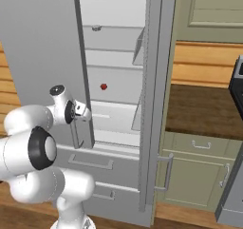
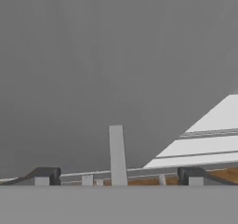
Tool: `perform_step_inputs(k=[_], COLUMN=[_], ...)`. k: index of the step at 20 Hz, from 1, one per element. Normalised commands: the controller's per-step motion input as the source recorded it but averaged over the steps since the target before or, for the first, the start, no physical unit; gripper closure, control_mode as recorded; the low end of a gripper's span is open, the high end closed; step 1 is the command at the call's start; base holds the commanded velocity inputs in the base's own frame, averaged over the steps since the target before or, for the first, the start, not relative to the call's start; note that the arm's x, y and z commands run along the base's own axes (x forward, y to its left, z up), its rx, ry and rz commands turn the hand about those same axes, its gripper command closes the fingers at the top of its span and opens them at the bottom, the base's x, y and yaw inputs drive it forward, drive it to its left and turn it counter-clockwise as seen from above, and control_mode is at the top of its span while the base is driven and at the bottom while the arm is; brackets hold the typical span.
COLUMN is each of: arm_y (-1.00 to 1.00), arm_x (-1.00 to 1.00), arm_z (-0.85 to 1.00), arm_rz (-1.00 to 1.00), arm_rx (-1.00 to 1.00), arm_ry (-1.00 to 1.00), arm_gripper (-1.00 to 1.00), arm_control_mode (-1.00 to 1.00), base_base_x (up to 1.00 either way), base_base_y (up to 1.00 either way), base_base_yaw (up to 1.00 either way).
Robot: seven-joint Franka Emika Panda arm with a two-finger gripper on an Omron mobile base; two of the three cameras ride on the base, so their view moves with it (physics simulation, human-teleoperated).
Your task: Take the strawberry from the fridge and place it on top of the pancake, located on the dining counter.
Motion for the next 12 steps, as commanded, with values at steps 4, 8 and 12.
perform_step_inputs(k=[4,8,12], arm_y=[0.00,-0.01,0.11], arm_x=[-0.37,-0.89,-0.84], arm_z=[-0.34,-0.30,-0.21], arm_rz=[-0.08,-0.16,-0.20], arm_rx=[0.00,0.09,0.05], arm_ry=[0.00,0.00,0.00], arm_gripper=[1.00,1.00,1.00], arm_control_mode=[-1.00,-1.00,-1.00], base_base_x=[0.00,0.00,0.00], base_base_y=[0.00,0.00,0.00], base_base_yaw=[0.00,0.00,0.00])
